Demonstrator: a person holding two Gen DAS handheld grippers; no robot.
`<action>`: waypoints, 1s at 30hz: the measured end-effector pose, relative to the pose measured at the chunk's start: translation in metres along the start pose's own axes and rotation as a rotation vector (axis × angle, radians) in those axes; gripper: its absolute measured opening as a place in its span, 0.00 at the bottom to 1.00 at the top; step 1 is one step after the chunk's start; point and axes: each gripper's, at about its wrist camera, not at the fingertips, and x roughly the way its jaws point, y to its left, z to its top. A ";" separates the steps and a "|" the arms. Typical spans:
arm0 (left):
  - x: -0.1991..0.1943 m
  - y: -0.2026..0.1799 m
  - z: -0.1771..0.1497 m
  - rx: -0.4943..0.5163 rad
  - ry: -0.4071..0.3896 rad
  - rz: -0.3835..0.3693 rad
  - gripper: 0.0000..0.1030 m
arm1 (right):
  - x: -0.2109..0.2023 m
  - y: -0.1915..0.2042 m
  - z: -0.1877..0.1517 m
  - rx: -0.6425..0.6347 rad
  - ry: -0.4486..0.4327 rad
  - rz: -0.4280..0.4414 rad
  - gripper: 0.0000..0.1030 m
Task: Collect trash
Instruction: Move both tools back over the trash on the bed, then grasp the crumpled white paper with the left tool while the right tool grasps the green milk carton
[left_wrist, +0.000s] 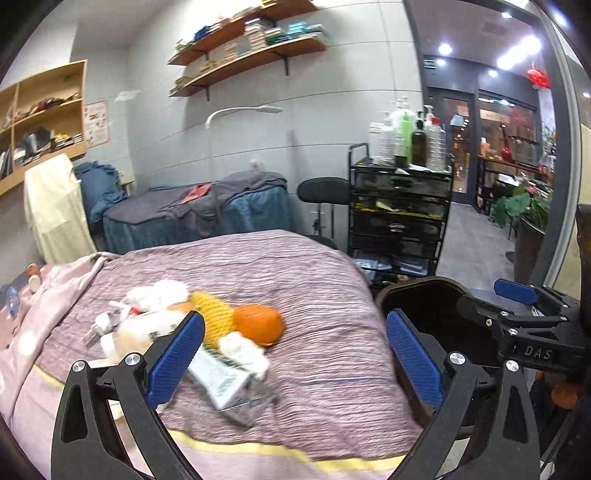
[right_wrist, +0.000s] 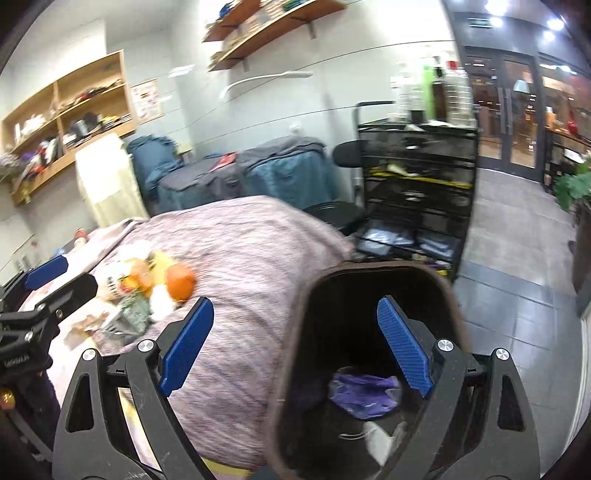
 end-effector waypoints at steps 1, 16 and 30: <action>-0.002 0.008 -0.001 -0.011 0.000 0.018 0.94 | 0.003 0.008 0.000 -0.011 0.008 0.018 0.87; -0.037 0.119 -0.039 -0.163 0.037 0.214 0.94 | 0.038 0.123 0.006 -0.188 0.145 0.276 0.87; -0.030 0.179 -0.073 -0.229 0.163 0.251 0.94 | 0.105 0.201 -0.008 -0.364 0.368 0.311 0.83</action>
